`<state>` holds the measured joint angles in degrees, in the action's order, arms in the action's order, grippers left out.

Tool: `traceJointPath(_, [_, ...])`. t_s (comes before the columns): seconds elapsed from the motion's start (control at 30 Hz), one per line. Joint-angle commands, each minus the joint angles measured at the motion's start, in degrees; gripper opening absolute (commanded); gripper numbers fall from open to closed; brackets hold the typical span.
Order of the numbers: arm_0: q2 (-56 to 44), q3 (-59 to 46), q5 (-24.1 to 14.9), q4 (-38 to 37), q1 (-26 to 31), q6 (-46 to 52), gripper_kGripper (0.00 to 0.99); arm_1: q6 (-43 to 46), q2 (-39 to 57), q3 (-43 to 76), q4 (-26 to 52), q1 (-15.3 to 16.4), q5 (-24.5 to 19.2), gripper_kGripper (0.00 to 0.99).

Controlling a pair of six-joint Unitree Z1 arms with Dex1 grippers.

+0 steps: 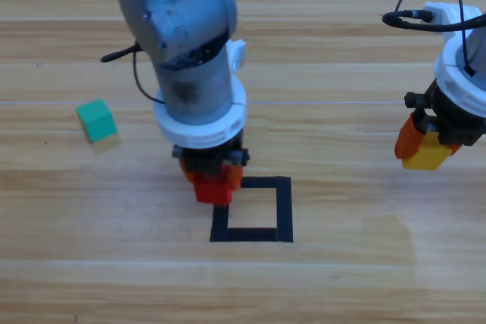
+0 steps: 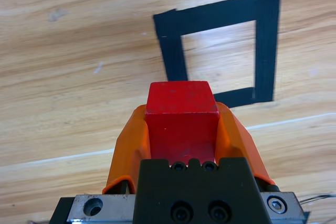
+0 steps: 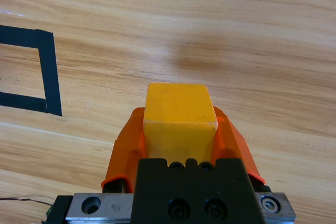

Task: Stack the blocks in the rectangular block: red at the bottom, yellow in the middle, green on top

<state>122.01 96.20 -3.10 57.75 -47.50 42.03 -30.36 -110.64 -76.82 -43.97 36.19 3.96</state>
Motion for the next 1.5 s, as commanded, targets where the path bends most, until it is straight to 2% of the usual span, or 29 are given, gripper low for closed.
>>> traceJointPath(0.03, [5.79,5.23,0.11,3.07,-2.69,3.14,0.020,-0.66,2.01,1.06,1.08,-0.33,-0.88,0.000])
traceJointPath(0.6, [10.09,9.71,0.02,4.21,-3.74,13.16,0.020,0.13,1.39,0.80,1.00,-0.33,1.05,0.000])
traceJointPath(0.9, [13.17,12.44,-0.24,4.65,-6.11,13.95,0.020,1.01,1.13,0.71,0.82,-0.33,1.58,0.000])
traceJointPath(1.5, [12.99,12.26,-1.47,5.27,-5.94,13.25,0.020,1.36,0.60,0.44,0.82,-0.33,2.54,0.000])
